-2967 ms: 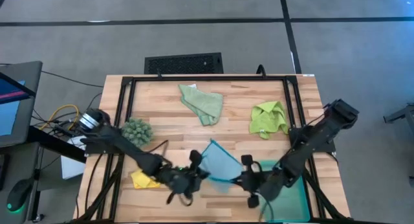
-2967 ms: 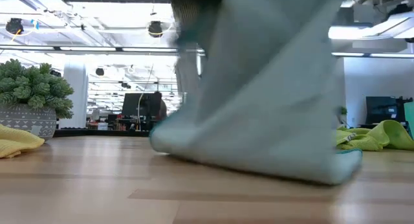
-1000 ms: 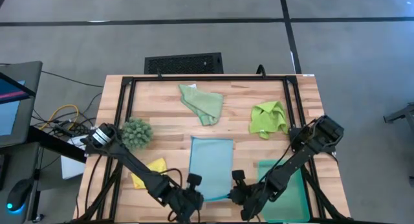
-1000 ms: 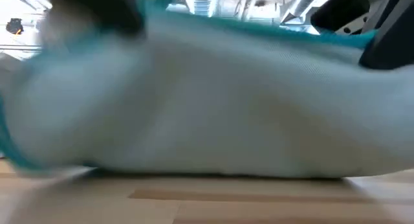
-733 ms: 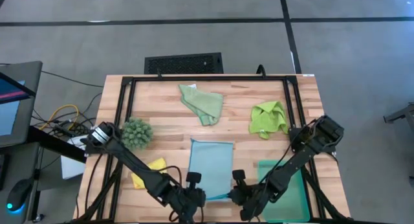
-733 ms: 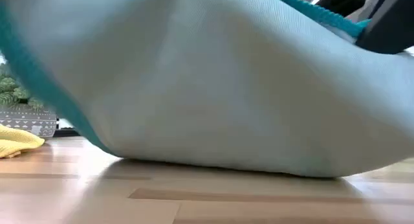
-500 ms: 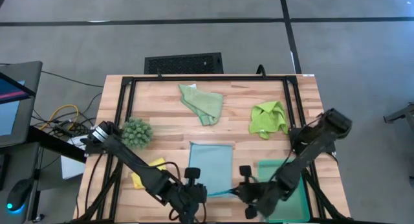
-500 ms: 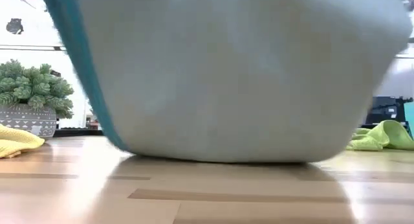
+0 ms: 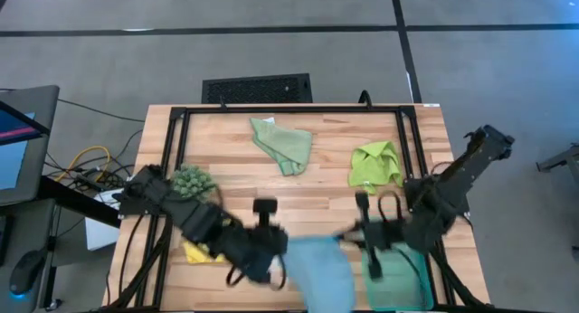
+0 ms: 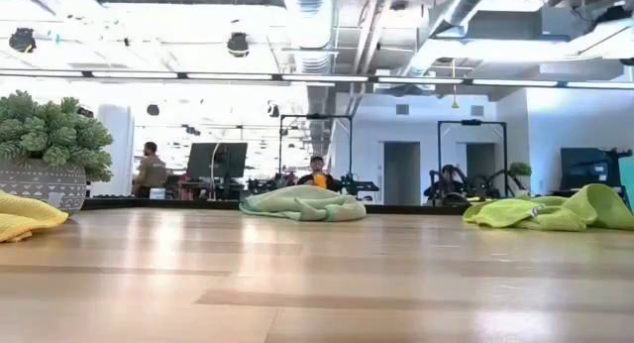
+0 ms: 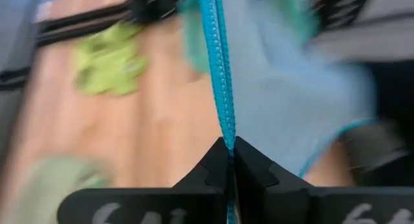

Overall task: Fold microfiber towels
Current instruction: Fold the blue microfiber cloth

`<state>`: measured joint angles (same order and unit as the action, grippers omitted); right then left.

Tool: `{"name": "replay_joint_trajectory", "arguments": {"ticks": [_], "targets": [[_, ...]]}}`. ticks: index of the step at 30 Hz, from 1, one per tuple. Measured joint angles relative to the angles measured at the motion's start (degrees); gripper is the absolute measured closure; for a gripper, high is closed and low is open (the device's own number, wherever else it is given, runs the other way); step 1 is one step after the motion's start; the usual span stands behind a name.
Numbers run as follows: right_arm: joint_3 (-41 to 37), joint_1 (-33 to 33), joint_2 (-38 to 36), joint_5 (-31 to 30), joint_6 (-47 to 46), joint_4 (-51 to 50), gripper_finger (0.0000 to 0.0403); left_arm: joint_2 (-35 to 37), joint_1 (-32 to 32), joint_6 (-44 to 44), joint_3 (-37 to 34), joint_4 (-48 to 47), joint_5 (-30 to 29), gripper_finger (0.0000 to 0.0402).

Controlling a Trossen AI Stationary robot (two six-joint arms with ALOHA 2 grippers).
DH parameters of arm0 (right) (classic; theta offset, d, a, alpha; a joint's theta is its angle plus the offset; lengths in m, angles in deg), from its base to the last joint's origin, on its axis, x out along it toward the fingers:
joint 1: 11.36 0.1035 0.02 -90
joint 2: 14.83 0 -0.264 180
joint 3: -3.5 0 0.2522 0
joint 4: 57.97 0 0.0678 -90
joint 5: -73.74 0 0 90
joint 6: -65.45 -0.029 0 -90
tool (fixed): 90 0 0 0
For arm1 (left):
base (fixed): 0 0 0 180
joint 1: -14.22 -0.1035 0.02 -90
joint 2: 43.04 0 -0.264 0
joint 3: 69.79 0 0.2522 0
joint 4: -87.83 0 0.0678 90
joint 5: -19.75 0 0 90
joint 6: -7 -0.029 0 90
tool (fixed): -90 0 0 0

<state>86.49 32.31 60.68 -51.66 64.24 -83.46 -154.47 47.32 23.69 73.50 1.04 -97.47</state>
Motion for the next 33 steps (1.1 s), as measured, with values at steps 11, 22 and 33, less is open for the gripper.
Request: {"name": "replay_joint_trajectory", "arguments": {"ticks": [11, 22, 33], "targets": [[-0.1, -17.7, -0.3, -25.3, 13.7, -9.7, 0.0395, 0.0, -14.6, -7.1, -1.3, -15.9, -30.1, 0.0401], [-9.4, -15.9, 5.9, -3.2, -5.2, -8.4, 0.0388, -8.9, -8.2, 0.8, -1.4, -17.3, -16.3, 0.0401], [-18.1, -3.5, 29.1, 10.6, -18.4, 12.1, 0.0382, -34.6, 1.7, 8.1, -1.5, -3.4, -3.4, 0.0401]]}}
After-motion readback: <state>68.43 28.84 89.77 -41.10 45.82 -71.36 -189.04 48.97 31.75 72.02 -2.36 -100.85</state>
